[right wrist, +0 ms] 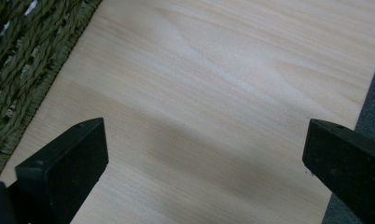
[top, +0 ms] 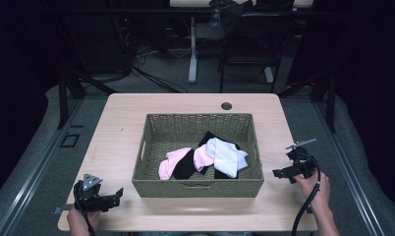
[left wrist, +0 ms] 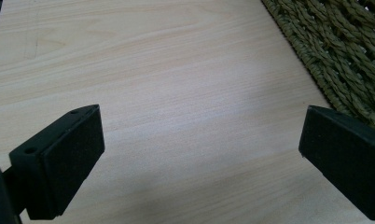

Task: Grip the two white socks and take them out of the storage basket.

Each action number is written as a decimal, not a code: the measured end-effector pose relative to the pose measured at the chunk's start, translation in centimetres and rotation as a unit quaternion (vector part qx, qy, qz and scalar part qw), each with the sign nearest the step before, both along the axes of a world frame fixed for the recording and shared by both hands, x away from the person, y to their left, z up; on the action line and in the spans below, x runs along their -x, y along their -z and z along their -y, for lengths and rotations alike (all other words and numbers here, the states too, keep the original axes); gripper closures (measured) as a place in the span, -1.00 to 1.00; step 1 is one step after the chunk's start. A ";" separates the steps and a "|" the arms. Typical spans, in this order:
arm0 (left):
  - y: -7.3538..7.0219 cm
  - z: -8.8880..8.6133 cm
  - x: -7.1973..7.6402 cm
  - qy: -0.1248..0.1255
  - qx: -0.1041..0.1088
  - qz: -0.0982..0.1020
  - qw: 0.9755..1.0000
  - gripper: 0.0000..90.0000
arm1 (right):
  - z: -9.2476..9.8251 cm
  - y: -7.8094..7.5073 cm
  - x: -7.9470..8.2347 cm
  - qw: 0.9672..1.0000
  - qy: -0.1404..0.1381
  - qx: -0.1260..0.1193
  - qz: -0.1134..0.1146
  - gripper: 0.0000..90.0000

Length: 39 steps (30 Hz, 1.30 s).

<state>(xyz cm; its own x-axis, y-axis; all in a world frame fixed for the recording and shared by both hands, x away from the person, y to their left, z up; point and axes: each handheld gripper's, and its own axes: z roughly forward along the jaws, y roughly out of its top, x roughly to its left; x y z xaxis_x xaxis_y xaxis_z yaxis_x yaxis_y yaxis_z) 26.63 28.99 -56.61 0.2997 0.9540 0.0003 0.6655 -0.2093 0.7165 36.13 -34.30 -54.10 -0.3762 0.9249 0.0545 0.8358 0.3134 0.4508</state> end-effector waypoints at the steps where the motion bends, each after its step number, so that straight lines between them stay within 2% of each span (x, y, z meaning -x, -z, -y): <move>1: 0.0 0.0 0.0 0.000 0.000 0.000 1.000 -1.00 | 0.0 0.0 0.0 1.000 0.000 0.000 0.000 -1.00; 5: 0.0 0.0 0.0 -0.001 0.001 0.000 1.000 -1.00 | 0.0 0.3 -0.2 1.000 -0.008 -0.003 -0.010 -1.00; 16: -0.1 -0.1 0.2 0.001 -0.001 -0.001 1.000 -1.00 | 0.0 -0.5 -0.2 1.000 -0.009 -0.006 0.004 -1.00; 21: -0.1 0.1 0.1 0.003 -0.004 0.000 1.000 -1.00 | 0.3 -1.5 -0.4 0.999 -0.019 -0.029 0.002 -0.93; 29: 0.0 0.2 -0.2 0.006 -0.001 0.000 1.000 -1.00 | 0.7 -2.5 -0.3 0.999 -0.015 -0.029 0.010 -0.90; 31: 0.1 0.1 -0.1 0.004 -0.002 -0.001 1.000 -1.00 | 0.9 -2.9 -0.5 0.999 -0.011 -0.040 0.003 -0.91; 32: 0.1 -0.4 0.2 -0.005 0.003 0.000 1.000 -1.00 | 0.9 -3.0 -0.6 0.999 -0.012 -0.050 0.002 -0.91; 39: 0.0 -0.5 0.3 -0.011 0.001 0.000 1.000 -1.00 | 0.7 -4.7 -1.4 0.998 -0.018 -0.056 0.009 -0.92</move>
<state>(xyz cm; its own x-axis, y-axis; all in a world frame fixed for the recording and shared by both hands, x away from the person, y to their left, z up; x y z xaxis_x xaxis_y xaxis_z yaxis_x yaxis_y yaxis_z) 26.34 29.53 -56.56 0.2794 0.9602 -0.0013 0.6696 -0.1939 0.7169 37.48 -35.00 -49.36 -0.4109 0.8992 0.1501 0.8162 0.2896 0.5000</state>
